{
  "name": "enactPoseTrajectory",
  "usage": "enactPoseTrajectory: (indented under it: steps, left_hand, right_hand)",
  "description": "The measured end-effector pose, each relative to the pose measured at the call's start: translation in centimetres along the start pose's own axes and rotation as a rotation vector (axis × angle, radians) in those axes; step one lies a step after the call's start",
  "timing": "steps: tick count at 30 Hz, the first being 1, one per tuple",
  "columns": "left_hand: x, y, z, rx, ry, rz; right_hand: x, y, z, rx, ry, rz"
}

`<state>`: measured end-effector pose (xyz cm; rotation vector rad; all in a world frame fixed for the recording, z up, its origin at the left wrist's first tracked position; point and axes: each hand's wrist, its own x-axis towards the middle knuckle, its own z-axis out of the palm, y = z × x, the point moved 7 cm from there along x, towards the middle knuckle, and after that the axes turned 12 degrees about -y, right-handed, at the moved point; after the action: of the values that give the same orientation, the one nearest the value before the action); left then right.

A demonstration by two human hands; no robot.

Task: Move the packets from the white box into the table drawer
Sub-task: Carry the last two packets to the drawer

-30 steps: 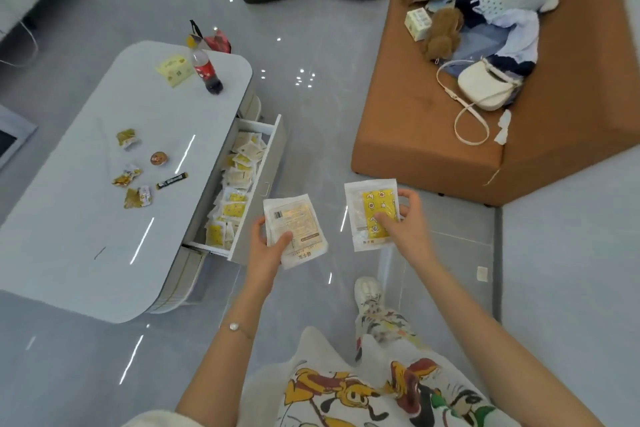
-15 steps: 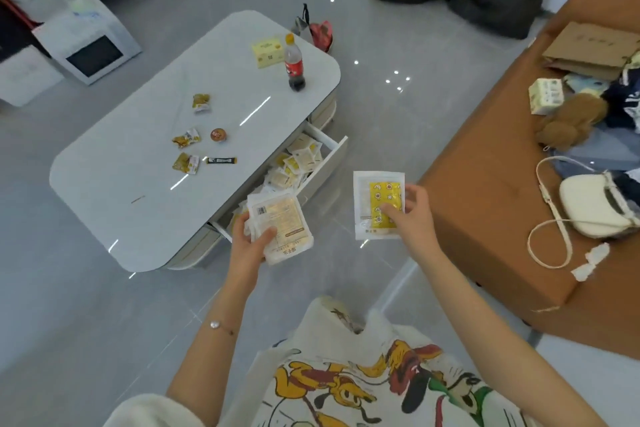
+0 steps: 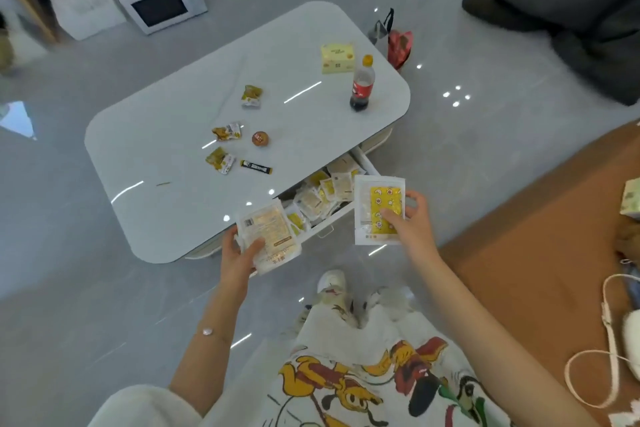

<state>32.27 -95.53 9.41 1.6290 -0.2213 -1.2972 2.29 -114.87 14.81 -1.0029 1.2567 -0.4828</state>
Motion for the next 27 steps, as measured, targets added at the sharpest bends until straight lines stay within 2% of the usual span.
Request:
enactPoseTrajectory:
  steps: [6, 13, 16, 21, 27]
  left_hand:
    - [2.4, -0.7, -0.4, -0.087, 0.121, -0.027]
    - [8.1, -7.6, 0.2, -0.228, 0.264, -0.168]
    - [12.6, -12.2, 0.2, -0.267, 0.299, -0.245]
    - [22.9, -20.7, -1.2, -0.266, 0.375, -0.252]
    - [31.7, -29.4, -2.9, -0.316, 0.452, -0.243]
  right_hand:
    - [6.6, -1.0, 0.9, -0.073, -0.079, 0.089]
    - [17.2, 2.7, 1.5, -0.204, -0.143, 0.221]
    - [23.2, 6.8, 2.6, -0.243, -0.200, 0.290]
    - [35.2, 16.5, 5.3, -0.294, -0.255, 0.310]
    - [44.1, 27.8, 6.2, -0.247, -0.153, 0.370]
